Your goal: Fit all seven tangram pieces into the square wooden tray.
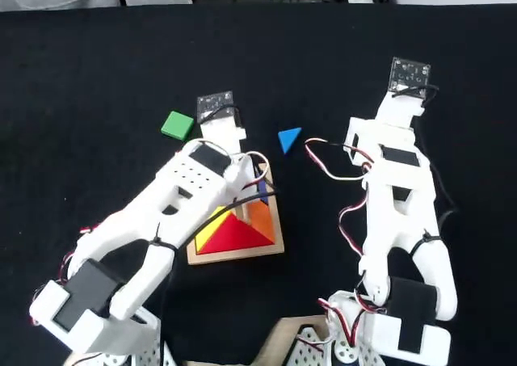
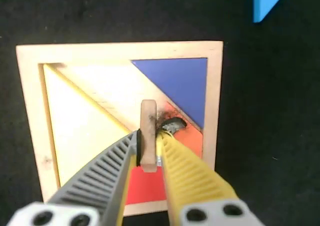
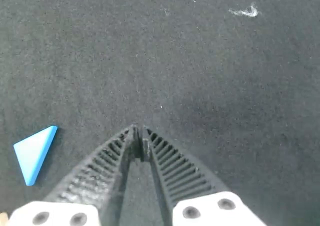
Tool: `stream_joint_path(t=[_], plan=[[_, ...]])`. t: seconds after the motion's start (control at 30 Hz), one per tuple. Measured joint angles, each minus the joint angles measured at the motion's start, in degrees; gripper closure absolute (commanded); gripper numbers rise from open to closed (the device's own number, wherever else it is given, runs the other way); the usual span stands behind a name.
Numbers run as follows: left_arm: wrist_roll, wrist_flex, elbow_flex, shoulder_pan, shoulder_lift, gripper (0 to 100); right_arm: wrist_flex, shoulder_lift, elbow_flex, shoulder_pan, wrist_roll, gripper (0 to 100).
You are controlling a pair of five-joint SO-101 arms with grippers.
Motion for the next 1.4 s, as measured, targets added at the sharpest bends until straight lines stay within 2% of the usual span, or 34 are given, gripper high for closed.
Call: stream_joint_path(t=[0.17, 0.73, 0.93, 1.33, 1.4], plan=[[0.0, -3.0, 1.3, 0.0, 0.0, 97, 0.0, 0.0, 0.0, 0.0, 0.0, 98.8], [0.2, -3.7, 1.3, 0.4, 0.0, 97, 0.0, 0.0, 0.0, 0.0, 0.0, 98.8], [0.2, -8.0, 2.9, 1.2, 3.3, 97, 0.0, 0.0, 0.0, 0.0, 0.0, 98.8], [0.2, -8.3, 2.9, 1.4, 5.3, 97, 0.0, 0.0, 0.0, 0.0, 0.0, 98.8], [0.2, -8.3, 2.9, 1.4, 5.3, 93, 0.0, 0.0, 0.0, 0.0, 0.0, 98.8]])
